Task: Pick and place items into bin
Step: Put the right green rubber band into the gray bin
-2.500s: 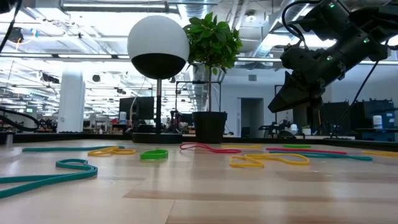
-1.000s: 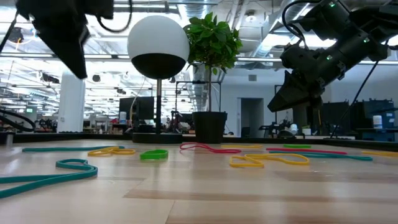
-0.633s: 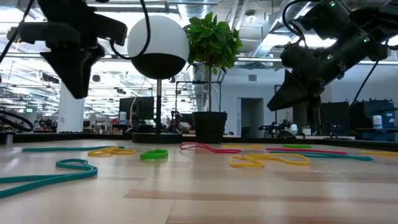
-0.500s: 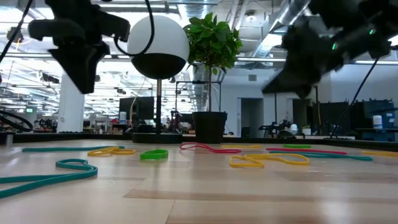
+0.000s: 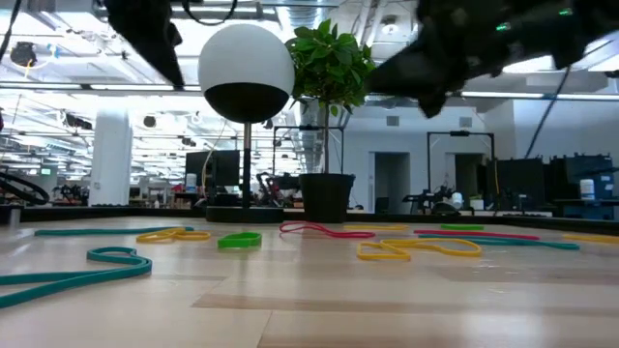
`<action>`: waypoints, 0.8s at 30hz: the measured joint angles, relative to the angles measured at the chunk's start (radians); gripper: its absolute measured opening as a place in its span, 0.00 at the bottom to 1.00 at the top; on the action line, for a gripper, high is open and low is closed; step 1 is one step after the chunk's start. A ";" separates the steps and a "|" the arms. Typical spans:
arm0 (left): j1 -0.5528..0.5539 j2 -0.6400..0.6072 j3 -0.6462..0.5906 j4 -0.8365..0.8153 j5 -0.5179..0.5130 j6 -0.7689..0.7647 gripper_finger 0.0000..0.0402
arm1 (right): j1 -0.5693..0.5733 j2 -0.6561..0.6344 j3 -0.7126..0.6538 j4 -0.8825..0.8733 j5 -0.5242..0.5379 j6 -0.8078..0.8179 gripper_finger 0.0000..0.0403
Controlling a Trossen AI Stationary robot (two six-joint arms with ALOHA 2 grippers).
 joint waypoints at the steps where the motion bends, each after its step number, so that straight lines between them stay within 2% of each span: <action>1: 0.003 -0.012 0.000 0.009 -0.001 0.000 0.25 | -0.006 0.036 0.021 -0.020 0.000 -0.004 0.21; 10: 0.004 -0.023 -0.053 0.012 -0.020 0.068 0.24 | -0.098 0.259 0.265 -0.325 -0.037 -0.006 0.34; 17: 0.011 -0.022 -0.180 0.053 -0.015 0.050 0.24 | -0.119 0.401 0.386 -0.370 -0.082 0.010 0.42; 24: 0.010 -0.022 -0.276 0.145 0.010 0.020 0.24 | -0.154 0.544 0.466 -0.389 -0.045 0.021 0.40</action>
